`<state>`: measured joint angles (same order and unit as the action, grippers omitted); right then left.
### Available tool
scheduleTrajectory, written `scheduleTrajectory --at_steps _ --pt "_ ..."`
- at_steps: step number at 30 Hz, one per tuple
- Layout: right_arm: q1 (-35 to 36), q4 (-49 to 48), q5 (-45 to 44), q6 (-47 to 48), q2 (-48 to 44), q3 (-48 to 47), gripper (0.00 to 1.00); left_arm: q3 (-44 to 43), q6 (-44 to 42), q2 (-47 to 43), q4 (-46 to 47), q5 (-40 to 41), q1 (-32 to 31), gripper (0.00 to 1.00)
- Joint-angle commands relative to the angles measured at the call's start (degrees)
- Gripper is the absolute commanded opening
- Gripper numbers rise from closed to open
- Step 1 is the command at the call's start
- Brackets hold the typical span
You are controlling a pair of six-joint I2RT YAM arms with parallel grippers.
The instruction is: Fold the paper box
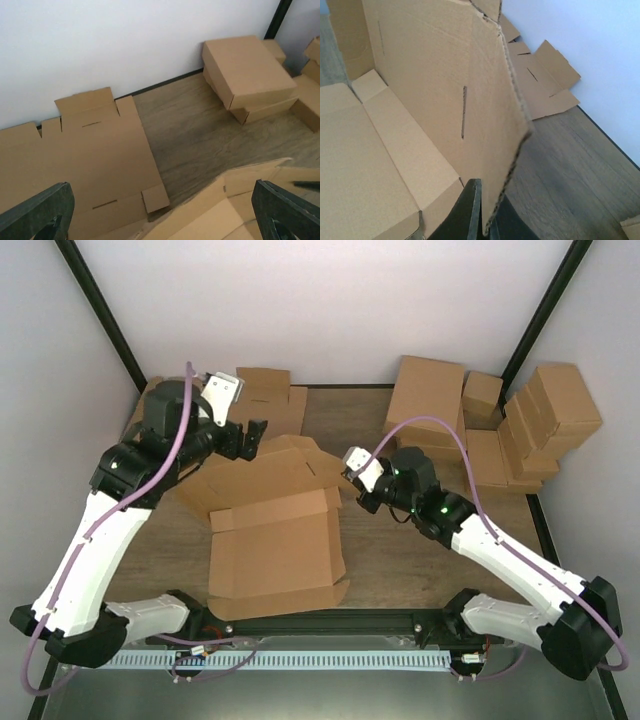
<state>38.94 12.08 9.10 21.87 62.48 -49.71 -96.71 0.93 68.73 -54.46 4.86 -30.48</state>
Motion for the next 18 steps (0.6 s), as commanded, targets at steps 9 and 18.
scheduleTrajectory --at_steps 9,18 --pt "-0.2 -4.5 2.9 6.0 -3.6 4.1 0.01 8.9 -25.7 0.5 -2.3 -10.9 1.7 1.00" --pt "-0.2 -4.2 4.7 5.8 -2.9 3.5 0.01 20.3 -31.5 -4.3 5.2 5.2 1.8 0.90"
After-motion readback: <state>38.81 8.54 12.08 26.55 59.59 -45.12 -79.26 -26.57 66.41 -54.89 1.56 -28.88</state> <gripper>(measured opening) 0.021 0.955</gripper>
